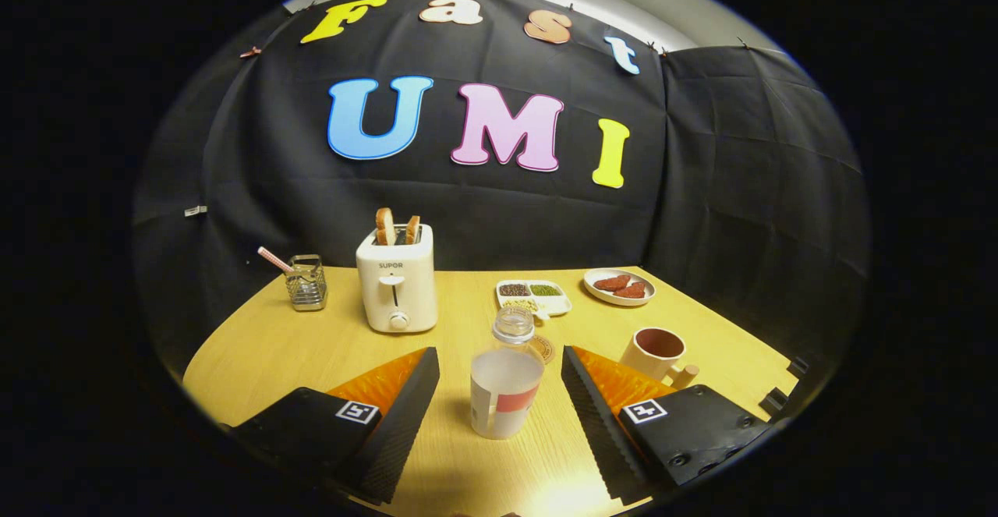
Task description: Take the bottle from table, then pour the juice into the cup, finally place the bottle on the coaster
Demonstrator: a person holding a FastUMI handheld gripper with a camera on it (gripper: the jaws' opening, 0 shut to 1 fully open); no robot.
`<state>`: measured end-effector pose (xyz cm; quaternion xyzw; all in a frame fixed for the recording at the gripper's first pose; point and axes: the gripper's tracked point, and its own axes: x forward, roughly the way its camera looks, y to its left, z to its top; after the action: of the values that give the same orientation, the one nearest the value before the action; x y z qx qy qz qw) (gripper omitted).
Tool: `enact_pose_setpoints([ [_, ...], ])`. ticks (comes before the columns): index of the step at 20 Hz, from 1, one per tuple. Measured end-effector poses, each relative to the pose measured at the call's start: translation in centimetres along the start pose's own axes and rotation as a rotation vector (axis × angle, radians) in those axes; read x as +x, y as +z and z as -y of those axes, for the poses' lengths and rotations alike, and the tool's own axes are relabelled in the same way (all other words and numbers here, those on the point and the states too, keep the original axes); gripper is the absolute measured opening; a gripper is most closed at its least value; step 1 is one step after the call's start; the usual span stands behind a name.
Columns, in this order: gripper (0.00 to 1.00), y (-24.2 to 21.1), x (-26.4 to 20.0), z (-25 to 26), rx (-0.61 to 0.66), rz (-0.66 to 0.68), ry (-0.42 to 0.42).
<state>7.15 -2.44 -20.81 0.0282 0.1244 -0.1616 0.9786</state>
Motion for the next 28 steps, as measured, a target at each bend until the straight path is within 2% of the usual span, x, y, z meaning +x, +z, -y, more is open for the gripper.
enact_pose_setpoints([
  [10, 0.97, -4.2, 4.9, 0.2, -0.002, -0.033, -0.045],
  [21, 0.97, -7.5, 8.3, 0.2, -0.07, -0.064, -0.025],
  [22, 0.95, -7.7, 8.5, 0.2, -0.074, -0.067, -0.019],
  [23, 0.88, -7.8, 8.4, 0.0, -0.081, -0.075, -0.009],
  [24, 0.84, -7.9, 8.5, 0.0, -0.084, -0.076, -0.001],
  [28, 0.81, -7.3, 8.2, 0.2, -0.05, -0.076, 0.019],
])
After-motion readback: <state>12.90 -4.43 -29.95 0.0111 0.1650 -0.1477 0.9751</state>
